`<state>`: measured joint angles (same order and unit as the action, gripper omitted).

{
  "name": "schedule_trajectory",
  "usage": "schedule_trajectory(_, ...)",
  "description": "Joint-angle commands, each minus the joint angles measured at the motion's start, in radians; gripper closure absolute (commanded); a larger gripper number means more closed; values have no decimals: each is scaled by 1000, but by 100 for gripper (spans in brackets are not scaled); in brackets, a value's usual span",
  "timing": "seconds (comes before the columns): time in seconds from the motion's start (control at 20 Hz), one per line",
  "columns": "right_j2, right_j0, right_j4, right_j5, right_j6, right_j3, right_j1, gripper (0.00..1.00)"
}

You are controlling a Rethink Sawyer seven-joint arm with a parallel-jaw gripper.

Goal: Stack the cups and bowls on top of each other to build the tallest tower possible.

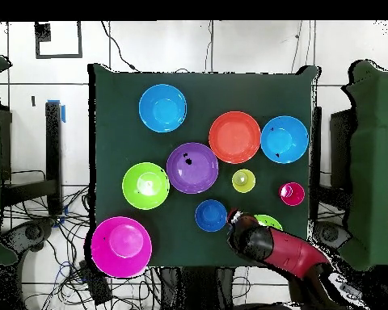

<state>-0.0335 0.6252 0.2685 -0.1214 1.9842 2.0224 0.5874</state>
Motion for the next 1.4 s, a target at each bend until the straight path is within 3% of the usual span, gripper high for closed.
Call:
schedule_trajectory(0.05, 46, -36, -21, -35, 94, -69, -46, 0)
schedule_trajectory(1.4, -6, -64, -6, 0, 103, -44, -50, 0)
